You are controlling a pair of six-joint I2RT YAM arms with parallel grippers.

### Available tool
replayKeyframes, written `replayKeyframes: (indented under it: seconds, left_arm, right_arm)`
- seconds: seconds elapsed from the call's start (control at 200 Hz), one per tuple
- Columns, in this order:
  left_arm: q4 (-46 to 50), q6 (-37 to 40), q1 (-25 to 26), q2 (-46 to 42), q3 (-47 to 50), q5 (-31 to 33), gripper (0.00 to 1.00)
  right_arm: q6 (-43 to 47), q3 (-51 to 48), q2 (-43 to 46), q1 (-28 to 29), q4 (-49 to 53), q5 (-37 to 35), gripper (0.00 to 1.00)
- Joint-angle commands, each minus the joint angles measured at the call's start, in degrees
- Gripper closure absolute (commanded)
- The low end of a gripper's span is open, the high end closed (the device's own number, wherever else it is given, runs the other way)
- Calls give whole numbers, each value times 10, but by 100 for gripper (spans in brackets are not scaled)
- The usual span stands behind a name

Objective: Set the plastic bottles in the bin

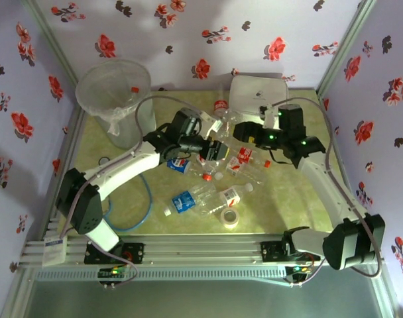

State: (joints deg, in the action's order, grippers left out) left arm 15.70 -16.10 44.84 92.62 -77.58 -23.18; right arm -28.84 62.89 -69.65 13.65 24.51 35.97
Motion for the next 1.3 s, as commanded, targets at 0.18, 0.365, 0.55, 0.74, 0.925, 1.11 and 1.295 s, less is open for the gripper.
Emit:
replayKeyframes:
  seconds: [0.18, 0.365, 0.55, 0.74, 0.925, 1.11, 1.295]
  left_arm:
    - [157, 91, -74, -36, -180, 71, 59]
    - [202, 92, -182, -48, -270, 125, 82]
    - [238, 109, -291, -28, -356, 146, 100]
    - [290, 77, -397, 47, -442, 146, 100]
    - [325, 74, -428, 133, -495, 169, 100]
    - [319, 84, -432, 187, -496, 180, 100]
    - [297, 97, -431, 199, -419, 171, 100]
  right_arm:
    - [23, -28, 76, -52, 58, -88, 8]
    - [23, -47, 76, -51, 63, -111, 9]
    - [30, -60, 77, -51, 74, -125, 9]
    - [33, -70, 78, -51, 81, -138, 9]
    - [36, -75, 77, -50, 86, -148, 9]
    - [48, -78, 79, -50, 104, -161, 9]
    - [55, -83, 79, -50, 116, -173, 9]
